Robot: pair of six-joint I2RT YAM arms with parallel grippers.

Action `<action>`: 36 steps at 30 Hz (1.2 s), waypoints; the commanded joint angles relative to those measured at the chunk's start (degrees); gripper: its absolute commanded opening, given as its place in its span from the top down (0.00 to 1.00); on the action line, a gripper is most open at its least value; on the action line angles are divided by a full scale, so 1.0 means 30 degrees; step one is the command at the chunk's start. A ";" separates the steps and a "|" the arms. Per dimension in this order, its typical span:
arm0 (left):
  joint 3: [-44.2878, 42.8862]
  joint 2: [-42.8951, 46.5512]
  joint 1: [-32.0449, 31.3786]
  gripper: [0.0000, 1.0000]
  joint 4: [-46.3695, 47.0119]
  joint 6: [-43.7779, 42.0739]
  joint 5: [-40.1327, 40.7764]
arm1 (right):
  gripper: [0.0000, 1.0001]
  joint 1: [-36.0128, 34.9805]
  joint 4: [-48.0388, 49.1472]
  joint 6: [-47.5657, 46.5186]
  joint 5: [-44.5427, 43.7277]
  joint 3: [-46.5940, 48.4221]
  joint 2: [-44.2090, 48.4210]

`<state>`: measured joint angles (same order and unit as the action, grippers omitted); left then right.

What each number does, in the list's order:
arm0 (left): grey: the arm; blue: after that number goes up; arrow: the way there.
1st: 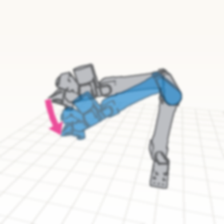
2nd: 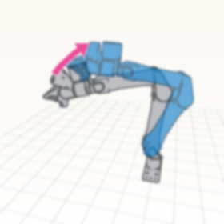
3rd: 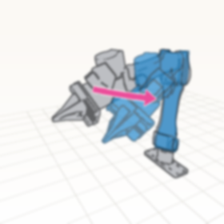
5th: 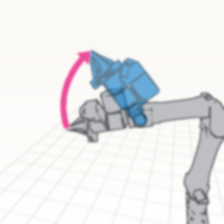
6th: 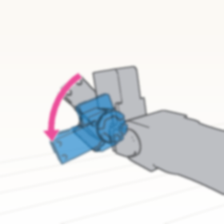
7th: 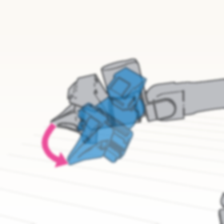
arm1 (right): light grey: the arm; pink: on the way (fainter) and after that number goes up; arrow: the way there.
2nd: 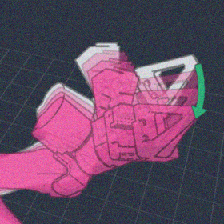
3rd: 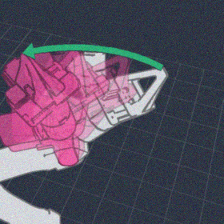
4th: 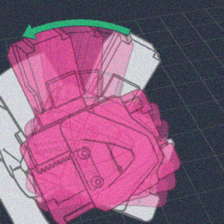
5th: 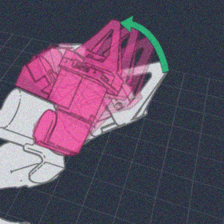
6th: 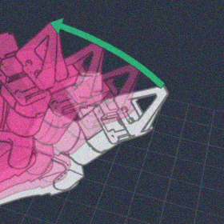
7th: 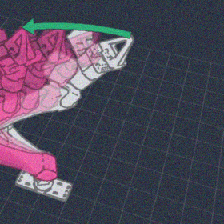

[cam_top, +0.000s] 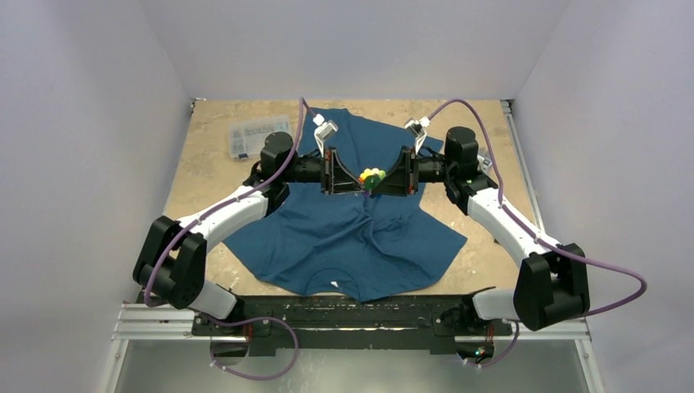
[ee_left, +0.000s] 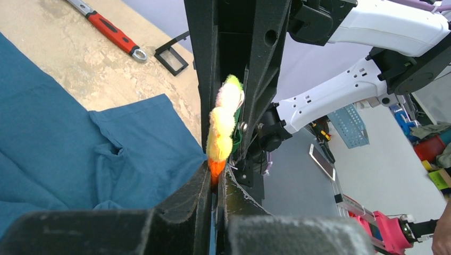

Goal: Remove the brooch from the garment

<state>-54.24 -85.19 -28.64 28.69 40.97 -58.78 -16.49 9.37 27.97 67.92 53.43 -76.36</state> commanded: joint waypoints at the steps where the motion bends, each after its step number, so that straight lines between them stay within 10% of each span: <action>1: -0.0362 0.0135 0.0012 1.00 0.1109 0.0181 -0.0634 | 0.70 0.0043 -0.0220 -0.0299 0.0277 0.0821 0.0638; 13: -0.0557 -0.0230 -0.0021 0.98 0.0852 0.0440 -0.0560 | 1.00 0.0205 0.1021 0.0649 0.0237 0.0140 0.0782; 23: 0.1024 0.2121 0.0402 0.24 -0.0358 -0.3219 -0.0191 | 1.00 0.0256 0.2658 0.3264 0.0095 -0.0205 0.0316; 36: 0.1483 0.2721 -0.0637 0.25 -0.0742 -0.3701 0.2078 | 1.00 0.0306 0.4540 0.6011 0.0475 -0.0607 0.0053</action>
<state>-51.03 -79.85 -29.23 27.46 34.83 -56.05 -15.99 16.53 39.64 68.58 52.77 -76.44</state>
